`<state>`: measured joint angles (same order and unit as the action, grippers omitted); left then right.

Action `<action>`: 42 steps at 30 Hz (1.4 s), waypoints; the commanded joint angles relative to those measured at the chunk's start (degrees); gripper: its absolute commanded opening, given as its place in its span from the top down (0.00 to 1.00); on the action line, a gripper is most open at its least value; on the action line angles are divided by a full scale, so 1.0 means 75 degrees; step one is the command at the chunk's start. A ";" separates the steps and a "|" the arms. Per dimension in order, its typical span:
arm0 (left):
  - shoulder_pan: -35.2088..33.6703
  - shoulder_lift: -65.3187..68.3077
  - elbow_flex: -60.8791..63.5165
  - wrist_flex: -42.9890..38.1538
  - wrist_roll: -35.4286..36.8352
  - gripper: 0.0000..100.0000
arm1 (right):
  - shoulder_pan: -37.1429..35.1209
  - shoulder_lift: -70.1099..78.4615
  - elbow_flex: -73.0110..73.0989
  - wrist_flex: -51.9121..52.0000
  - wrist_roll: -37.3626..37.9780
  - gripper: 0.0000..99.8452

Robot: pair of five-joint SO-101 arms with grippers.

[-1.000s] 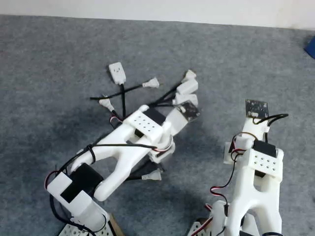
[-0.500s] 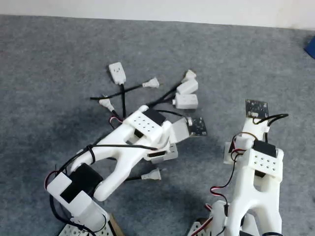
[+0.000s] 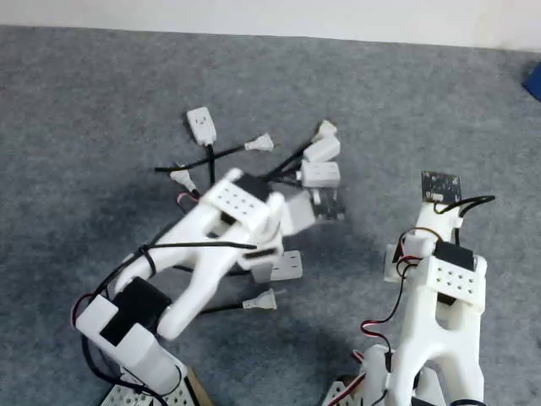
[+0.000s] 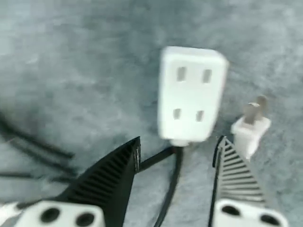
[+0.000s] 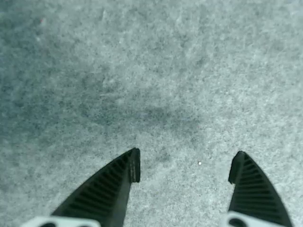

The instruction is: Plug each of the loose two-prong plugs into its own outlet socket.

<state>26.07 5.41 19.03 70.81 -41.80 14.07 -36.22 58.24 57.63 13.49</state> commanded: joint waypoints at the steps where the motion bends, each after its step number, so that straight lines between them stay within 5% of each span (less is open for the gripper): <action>1: -0.0311 -0.0111 -0.1131 0.0563 0.0445 0.75 | -0.0229 0.0018 -0.0287 0.0029 0.0094 0.70; 5: -0.0369 -0.0123 -0.1893 0.1149 0.0867 0.75 | -0.0322 0.0018 -0.0311 0.0287 0.0129 0.70; 8: -0.0697 -0.0123 -0.2280 0.1536 0.2485 0.75 | -0.0897 0.0006 -0.0381 0.0885 0.0668 0.70; 11: -0.1694 -0.0123 -0.2561 0.2168 0.4653 0.75 | -0.1916 -0.0018 -0.0838 0.1717 0.0844 0.70; 14: -0.3030 -0.0123 -0.2573 0.2262 0.5322 0.75 | -0.3007 0.0018 -0.1987 0.2971 0.0914 0.70; 20: -0.5351 -0.0053 -0.1729 0.1782 0.5345 0.75 | -0.5245 0.0029 -0.4202 0.5327 0.2438 0.78; 26: -0.6019 -0.0076 0.1119 -0.1653 0.5298 0.75 | -0.7836 0.0029 -0.4366 0.5773 0.4079 0.81; 29: -0.6160 -0.0053 0.1623 -0.2192 0.5005 0.75 | -0.8832 0.0088 -0.4190 0.5761 0.4653 0.81; 36: -0.6183 -0.0053 0.1975 -0.2462 0.4982 0.75 | -0.9184 0.1330 -0.3956 0.4765 0.5638 0.81; 42: -0.6183 -0.0053 0.1987 -0.2473 0.4970 0.75 | -0.9360 0.1788 -0.2807 0.2737 0.5240 0.81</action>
<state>-19.38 5.05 33.54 53.41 -3.74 -54.77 -22.86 34.86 85.41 54.73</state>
